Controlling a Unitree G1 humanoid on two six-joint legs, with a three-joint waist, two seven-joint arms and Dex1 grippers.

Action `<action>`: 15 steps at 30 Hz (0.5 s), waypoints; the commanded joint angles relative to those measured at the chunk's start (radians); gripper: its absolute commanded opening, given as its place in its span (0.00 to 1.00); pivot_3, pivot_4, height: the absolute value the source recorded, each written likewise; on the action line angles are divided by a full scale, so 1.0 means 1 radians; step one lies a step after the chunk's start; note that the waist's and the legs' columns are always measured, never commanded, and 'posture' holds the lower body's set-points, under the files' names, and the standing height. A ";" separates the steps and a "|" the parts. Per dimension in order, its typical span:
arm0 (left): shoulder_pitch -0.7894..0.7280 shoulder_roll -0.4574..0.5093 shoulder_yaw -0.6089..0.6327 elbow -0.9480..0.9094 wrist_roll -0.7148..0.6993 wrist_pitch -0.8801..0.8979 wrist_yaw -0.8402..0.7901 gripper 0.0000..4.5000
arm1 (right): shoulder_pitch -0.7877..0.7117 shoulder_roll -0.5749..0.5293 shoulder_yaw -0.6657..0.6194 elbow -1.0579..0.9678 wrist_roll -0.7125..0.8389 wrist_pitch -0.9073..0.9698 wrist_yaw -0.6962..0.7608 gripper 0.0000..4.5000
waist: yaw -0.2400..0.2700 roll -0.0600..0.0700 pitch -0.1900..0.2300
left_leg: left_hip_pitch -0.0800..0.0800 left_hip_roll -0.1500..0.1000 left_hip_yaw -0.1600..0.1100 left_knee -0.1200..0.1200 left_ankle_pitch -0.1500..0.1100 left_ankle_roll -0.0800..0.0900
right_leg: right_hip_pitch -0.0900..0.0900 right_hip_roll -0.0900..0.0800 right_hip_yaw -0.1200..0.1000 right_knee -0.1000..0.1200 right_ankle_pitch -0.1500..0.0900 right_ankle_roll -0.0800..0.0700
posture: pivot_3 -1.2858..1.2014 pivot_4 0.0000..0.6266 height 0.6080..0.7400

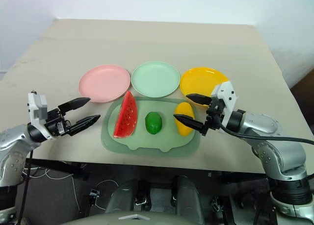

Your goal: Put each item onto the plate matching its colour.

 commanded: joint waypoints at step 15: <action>-0.081 -0.004 -0.053 0.006 0.012 -0.020 -0.012 0.99 | -0.024 0.016 -0.022 -0.022 0.019 0.026 -0.067 1.00 | 0.001 0.000 0.000 | 0.000 0.000 0.000 0.000 0.000 0.000 | 0.000 0.000 0.000 0.000 0.001 -0.001 | 0.52 0.24 0.67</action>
